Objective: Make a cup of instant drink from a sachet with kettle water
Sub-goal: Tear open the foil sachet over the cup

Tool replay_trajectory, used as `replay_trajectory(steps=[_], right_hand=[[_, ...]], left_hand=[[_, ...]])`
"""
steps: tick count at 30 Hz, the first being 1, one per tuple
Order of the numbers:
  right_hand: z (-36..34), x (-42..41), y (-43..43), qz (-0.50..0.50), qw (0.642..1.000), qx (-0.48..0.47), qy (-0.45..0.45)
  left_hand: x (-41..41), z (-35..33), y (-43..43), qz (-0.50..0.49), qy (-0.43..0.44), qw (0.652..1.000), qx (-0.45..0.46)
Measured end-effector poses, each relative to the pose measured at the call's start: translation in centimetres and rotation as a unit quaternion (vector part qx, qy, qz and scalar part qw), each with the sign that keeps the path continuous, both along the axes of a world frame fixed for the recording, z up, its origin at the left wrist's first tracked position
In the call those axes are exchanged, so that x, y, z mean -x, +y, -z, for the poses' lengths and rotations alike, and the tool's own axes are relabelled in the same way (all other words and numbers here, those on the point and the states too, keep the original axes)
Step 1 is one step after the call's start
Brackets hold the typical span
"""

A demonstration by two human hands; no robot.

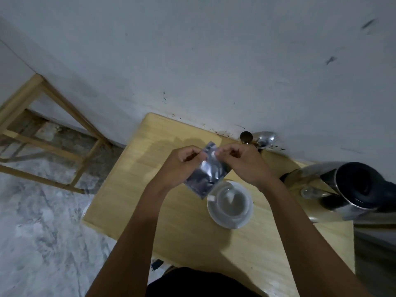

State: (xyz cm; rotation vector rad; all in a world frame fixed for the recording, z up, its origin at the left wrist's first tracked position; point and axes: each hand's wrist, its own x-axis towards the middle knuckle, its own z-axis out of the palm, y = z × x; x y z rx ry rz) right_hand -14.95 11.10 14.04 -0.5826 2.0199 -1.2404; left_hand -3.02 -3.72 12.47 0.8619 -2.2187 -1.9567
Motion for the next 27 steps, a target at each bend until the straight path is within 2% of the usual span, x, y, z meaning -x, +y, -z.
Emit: replay_trajectory(steps=[6, 11, 21, 27], right_hand=[[-1.7, -0.9, 1.5, 0.015, 0.998, 0.033, 0.055], [-3.3, -0.9, 3.0, 0.003, 0.995, 0.035, 0.088], [-6.3, -0.7, 3.4, -0.105, 0.971, -0.034, 0.211], [-8.8, -0.9, 2.5, -0.182, 0.932, -0.105, 0.297]], left_hand=[[0.5, -2.3, 1.5, 0.039, 0.033, 0.998, 0.029], [0.3, -3.5, 2.1, 0.113, 0.03, 0.99, 0.078], [-0.8, -5.6, 3.1, 0.144, 0.042, 0.98, 0.131], [-1.3, -6.5, 2.9, 0.147, 0.036, 0.973, 0.177]])
